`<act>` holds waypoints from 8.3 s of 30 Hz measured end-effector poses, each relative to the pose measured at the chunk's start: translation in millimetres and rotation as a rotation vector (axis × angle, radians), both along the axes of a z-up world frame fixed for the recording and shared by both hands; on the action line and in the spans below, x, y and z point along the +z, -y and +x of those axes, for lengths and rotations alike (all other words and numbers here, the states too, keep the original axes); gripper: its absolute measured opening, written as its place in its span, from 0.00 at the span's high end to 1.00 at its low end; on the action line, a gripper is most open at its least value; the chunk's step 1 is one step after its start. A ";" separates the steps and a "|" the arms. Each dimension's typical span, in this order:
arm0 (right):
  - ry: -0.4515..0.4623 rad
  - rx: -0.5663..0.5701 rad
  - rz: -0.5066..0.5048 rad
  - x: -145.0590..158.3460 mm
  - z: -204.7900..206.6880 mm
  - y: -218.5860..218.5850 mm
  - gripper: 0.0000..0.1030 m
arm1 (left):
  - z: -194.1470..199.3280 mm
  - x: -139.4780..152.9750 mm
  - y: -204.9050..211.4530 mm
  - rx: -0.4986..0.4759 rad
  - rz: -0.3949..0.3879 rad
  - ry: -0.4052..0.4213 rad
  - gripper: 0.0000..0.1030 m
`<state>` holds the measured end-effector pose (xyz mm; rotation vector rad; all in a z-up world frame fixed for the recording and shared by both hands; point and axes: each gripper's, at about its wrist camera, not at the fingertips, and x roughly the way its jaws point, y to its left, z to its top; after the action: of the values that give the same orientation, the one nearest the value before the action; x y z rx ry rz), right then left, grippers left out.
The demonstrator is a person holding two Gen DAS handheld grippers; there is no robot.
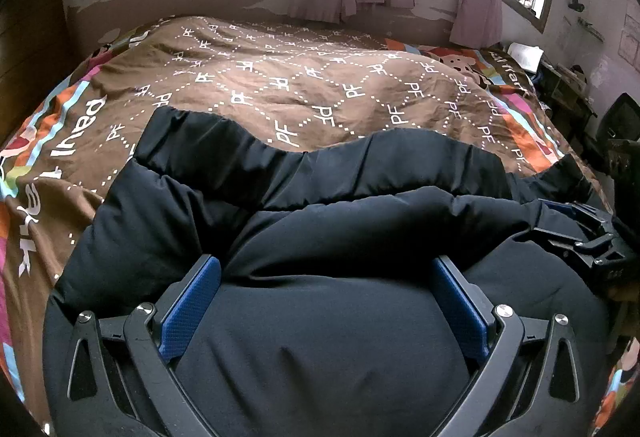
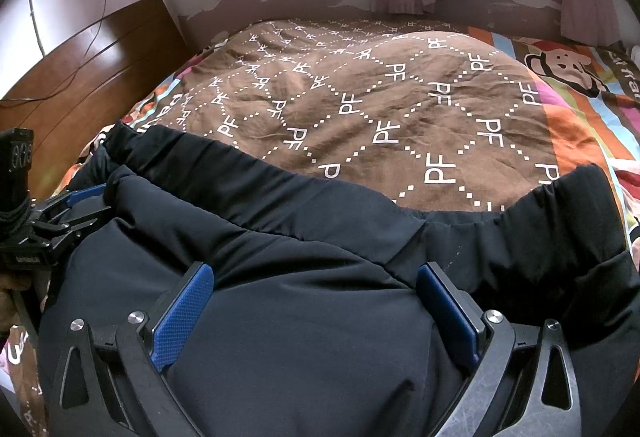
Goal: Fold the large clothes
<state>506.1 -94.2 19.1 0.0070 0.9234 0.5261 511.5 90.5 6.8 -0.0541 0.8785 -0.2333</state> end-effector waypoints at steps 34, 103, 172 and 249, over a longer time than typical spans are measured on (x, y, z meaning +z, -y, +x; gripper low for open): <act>0.131 -0.191 0.044 47.5 -104.3 132.9 0.00 | -65.5 51.0 -106.9 0.134 -0.090 0.060 0.01; 0.255 -0.078 0.289 102.6 -88.4 65.3 0.80 | -127.9 88.7 -114.0 -0.032 -0.279 0.088 0.78; 0.321 -0.226 0.111 155.8 -149.7 -13.5 0.00 | -207.4 172.0 -58.8 0.154 0.034 0.422 0.02; 0.458 -0.096 0.020 142.4 -347.5 -46.3 0.00 | -385.5 136.1 -29.6 0.217 0.073 0.464 0.02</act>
<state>158.6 -47.8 161.6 -0.0495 0.4680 0.4234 126.0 120.1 142.9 -0.0253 0.4137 -0.0063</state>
